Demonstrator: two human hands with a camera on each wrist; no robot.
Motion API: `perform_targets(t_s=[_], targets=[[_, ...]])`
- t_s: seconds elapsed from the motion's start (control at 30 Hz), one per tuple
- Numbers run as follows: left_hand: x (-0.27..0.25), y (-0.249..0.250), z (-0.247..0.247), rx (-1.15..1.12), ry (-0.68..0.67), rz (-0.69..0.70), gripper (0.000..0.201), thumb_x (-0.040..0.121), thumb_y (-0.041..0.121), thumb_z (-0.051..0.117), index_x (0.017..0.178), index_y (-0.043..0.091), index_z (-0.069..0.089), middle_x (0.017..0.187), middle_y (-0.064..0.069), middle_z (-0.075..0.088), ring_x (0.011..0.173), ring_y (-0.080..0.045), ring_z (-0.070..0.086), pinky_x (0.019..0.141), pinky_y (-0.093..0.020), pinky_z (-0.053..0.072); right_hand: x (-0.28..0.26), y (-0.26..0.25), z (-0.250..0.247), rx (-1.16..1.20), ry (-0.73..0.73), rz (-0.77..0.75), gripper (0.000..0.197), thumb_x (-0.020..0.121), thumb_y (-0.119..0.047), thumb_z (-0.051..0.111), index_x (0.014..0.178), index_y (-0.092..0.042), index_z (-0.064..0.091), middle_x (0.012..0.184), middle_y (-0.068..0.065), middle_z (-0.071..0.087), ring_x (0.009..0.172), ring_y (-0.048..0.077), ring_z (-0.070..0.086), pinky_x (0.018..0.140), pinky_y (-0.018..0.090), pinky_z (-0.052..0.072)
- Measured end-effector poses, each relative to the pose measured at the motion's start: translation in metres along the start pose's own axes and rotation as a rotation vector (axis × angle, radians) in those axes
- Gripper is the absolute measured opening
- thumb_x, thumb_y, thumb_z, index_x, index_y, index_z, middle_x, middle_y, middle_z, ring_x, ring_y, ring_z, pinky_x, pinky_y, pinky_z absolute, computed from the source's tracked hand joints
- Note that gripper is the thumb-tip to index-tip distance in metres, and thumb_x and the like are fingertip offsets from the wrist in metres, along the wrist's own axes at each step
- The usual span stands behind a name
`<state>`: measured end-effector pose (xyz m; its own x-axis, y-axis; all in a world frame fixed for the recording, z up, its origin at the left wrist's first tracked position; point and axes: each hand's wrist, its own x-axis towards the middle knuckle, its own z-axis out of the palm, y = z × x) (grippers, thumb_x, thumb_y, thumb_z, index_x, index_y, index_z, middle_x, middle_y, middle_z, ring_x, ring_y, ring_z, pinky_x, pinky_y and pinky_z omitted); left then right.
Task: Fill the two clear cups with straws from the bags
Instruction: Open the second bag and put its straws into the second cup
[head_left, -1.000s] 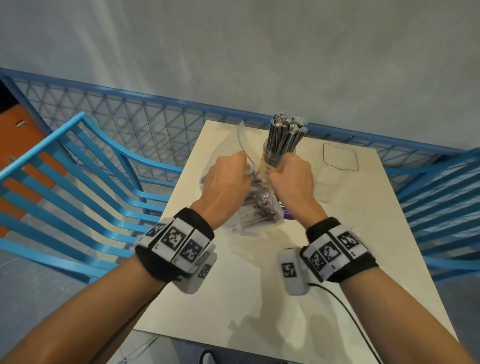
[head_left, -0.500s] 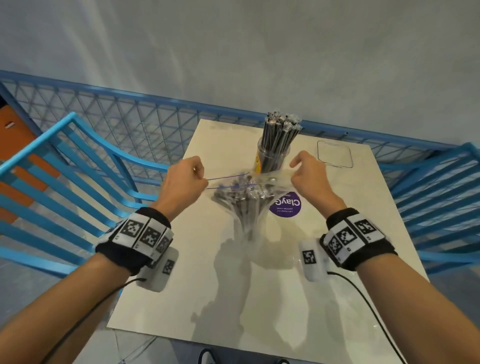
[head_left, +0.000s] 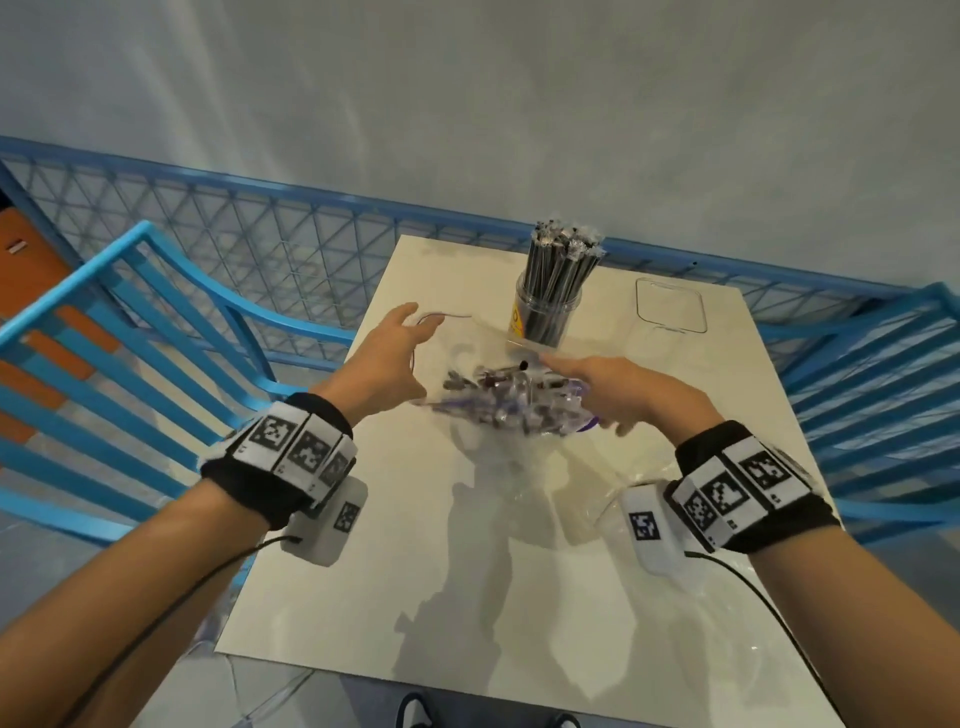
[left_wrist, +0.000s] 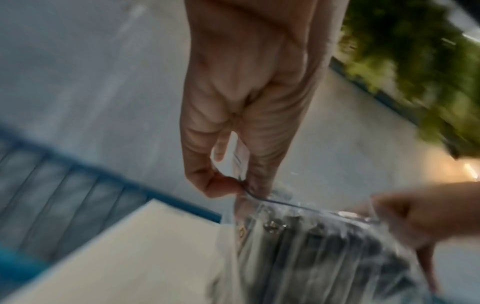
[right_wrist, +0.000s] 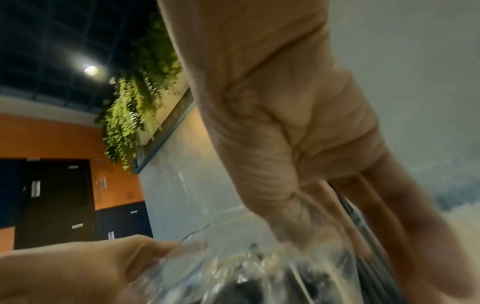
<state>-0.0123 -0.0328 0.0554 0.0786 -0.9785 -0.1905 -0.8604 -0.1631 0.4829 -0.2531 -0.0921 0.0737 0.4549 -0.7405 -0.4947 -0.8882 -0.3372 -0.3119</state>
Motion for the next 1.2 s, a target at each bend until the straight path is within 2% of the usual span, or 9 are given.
perform_targets(t_s=[0.13,0.23,0.33,0.53,0.63,0.83,0.93,1.0,1.2], targets=[[-0.016,0.009,-0.002,-0.268,-0.244,0.024,0.122,0.067,-0.002,0.078,0.148,0.045,0.0,0.158,0.001,0.01,0.123,-0.032,0.048,0.073,-0.034,0.06,-0.019,-0.003,-0.004,0.318,-0.179,0.053,0.091,0.09,-0.002,0.055,0.146,-0.049,0.001,0.143,0.01,0.043,0.091,0.035,0.07,0.078,0.047,0.059],[-0.021,0.018,-0.005,-0.616,-0.389,0.024,0.13,0.068,-0.008,0.077,0.145,0.046,-0.012,0.158,0.007,0.011,0.096,-0.021,0.062,0.074,-0.032,0.059,-0.024,-0.01,-0.008,0.431,-0.261,0.021,0.115,0.082,0.014,0.059,0.143,-0.053,-0.012,0.157,0.02,0.013,0.099,0.035,0.068,0.082,0.046,0.058],[-0.021,0.022,-0.008,-0.824,-0.446,0.003,0.126,0.071,-0.012,0.073,0.146,0.043,-0.012,0.159,0.012,0.007,0.1,-0.019,0.061,0.077,-0.032,0.058,-0.024,-0.014,-0.011,0.539,-0.284,-0.017,0.122,0.078,0.022,0.055,0.141,-0.058,-0.012,0.16,0.013,-0.003,0.105,0.034,0.064,0.082,0.046,0.058],[-0.021,0.019,0.001,-0.804,-0.445,-0.097,0.131,0.066,-0.01,0.078,0.146,0.046,-0.009,0.154,0.004,0.023,0.108,-0.023,0.06,0.071,-0.032,0.059,-0.01,-0.012,-0.008,0.601,-0.098,0.01,0.109,0.081,0.02,0.049,0.145,-0.052,-0.001,0.148,0.019,0.031,0.068,0.016,0.055,0.059,0.03,0.051],[-0.02,0.022,0.016,-0.605,-0.359,-0.111,0.133,0.063,-0.005,0.082,0.146,0.045,-0.01,0.107,0.008,0.044,0.085,-0.017,0.06,0.064,-0.031,0.06,0.005,-0.011,0.011,0.567,-0.063,0.077,0.097,0.085,0.016,0.043,0.147,-0.047,0.005,0.148,0.011,0.03,0.057,0.012,0.044,0.051,0.024,0.045],[-0.011,0.013,0.025,-0.801,-0.418,-0.227,0.123,0.07,-0.012,0.072,0.149,0.035,-0.009,0.068,-0.006,0.054,0.057,-0.013,0.046,0.051,-0.022,0.046,0.022,-0.004,0.015,0.826,-0.012,0.14,0.074,0.084,0.018,0.026,0.146,-0.024,0.032,0.104,0.011,0.052,0.047,0.01,0.049,0.047,0.026,0.029],[-0.008,0.011,0.01,-0.99,-0.363,-0.222,0.113,0.073,-0.017,0.067,0.151,0.029,-0.001,0.1,-0.011,0.065,0.072,-0.016,0.049,0.052,-0.02,0.048,0.013,0.001,0.002,0.973,-0.073,0.049,0.069,0.082,0.014,0.027,0.135,-0.027,0.042,0.088,0.009,0.059,0.043,0.005,0.052,0.045,0.023,0.031],[-0.007,0.014,0.004,-1.107,-0.313,-0.228,0.108,0.075,-0.018,0.064,0.152,0.024,0.0,0.117,-0.009,0.062,0.077,-0.017,0.05,0.052,-0.018,0.049,0.007,0.005,-0.002,1.082,-0.223,-0.031,0.062,0.08,0.006,0.036,0.126,-0.034,0.048,0.108,0.013,0.059,0.057,0.008,0.055,0.046,0.02,0.037],[0.002,0.026,0.016,-1.198,-0.355,-0.224,0.11,0.078,-0.021,0.058,0.15,0.027,-0.01,0.093,0.001,0.055,0.071,-0.011,0.049,0.051,-0.017,0.049,0.011,0.02,0.009,1.162,-0.448,-0.07,0.069,0.07,0.006,0.048,0.121,-0.039,0.04,0.067,0.0,0.063,0.057,0.007,0.058,0.049,0.019,0.045]])
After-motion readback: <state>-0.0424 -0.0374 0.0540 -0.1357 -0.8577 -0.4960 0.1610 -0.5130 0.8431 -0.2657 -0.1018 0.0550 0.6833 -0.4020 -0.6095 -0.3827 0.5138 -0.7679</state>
